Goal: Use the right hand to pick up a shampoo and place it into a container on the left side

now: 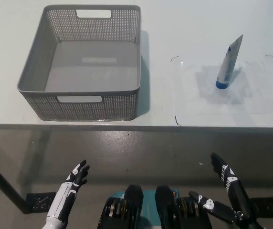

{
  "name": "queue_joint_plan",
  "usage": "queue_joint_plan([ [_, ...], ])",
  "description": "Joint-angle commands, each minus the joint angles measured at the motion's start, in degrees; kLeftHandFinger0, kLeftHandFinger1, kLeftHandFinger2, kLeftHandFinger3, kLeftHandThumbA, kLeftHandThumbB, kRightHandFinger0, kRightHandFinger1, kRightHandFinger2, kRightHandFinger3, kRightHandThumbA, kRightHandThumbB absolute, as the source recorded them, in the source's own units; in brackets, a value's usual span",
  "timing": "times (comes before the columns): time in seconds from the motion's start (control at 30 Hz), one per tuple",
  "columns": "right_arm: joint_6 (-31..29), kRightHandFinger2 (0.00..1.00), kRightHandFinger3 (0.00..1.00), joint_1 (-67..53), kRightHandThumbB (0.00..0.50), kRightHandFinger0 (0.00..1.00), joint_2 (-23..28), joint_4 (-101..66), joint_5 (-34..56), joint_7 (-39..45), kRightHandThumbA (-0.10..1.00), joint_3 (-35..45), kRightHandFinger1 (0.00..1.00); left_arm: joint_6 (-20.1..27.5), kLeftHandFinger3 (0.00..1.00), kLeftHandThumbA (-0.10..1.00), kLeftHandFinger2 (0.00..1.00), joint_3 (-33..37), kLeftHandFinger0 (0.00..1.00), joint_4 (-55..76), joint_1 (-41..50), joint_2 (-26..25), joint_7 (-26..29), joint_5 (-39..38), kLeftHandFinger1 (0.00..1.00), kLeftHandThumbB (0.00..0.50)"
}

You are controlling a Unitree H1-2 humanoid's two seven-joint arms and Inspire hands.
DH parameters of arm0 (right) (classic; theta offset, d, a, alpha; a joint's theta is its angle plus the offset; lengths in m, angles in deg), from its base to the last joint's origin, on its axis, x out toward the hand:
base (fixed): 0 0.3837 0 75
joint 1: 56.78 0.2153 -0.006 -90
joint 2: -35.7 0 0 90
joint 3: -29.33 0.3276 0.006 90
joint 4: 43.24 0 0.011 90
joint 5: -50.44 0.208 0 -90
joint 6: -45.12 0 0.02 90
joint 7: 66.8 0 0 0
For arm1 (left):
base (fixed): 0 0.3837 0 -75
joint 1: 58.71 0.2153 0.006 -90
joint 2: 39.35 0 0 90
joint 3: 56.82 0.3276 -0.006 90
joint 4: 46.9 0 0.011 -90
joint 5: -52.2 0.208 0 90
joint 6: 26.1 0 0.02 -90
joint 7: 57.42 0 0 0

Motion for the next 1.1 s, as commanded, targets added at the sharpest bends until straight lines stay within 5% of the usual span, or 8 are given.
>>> queue_joint_plan([
  [0.0,-6.41,1.00,1.00,-2.40,0.284,1.00,-0.29,-6.78,-1.54,-1.34,1.00,1.03,1.00,2.29,1.00,1.00,1.00,0.07,1.00,1.78,-1.50,-1.02,-0.71,0.24,1.00,0.309],
  [0.43,-5.68,1.00,1.00,-4.00,0.318,1.00,-1.32,-17.57,-6.50,-3.27,0.99,4.05,1.00,2.11,1.00,1.00,1.00,-0.43,1.00,2.36,-0.42,-0.89,-0.57,-0.29,1.00,0.304],
  [0.53,-7.78,1.00,1.00,-1.93,0.275,1.00,-1.34,-16.97,-8.30,-4.35,0.99,5.02,1.00,2.42,1.00,1.00,1.00,-0.55,1.00,2.10,-0.30,-1.03,-0.48,-0.18,1.00,0.310],
  [0.7,-5.16,1.00,1.00,1.91,0.337,1.00,-1.53,-16.71,-7.17,-5.04,0.96,6.91,1.00,2.81,1.00,1.00,1.00,-0.64,1.00,1.79,0.78,-0.69,-0.22,-0.27,1.00,0.304],
  [0.87,-4.24,1.00,1.00,6.29,0.300,1.00,-0.30,-13.92,-5.15,-4.73,0.93,8.52,1.00,2.64,1.00,1.00,1.00,-1.05,1.00,1.64,1.02,-0.73,-0.25,-0.72,1.00,0.304],
  [1.07,-0.93,1.00,1.00,10.78,0.318,1.00,0.41,-12.81,-5.57,-5.26,0.92,10.96,1.00,2.83,1.00,1.00,1.00,-1.08,1.00,1.60,1.39,-0.83,-0.34,-0.71,1.00,0.308],
])
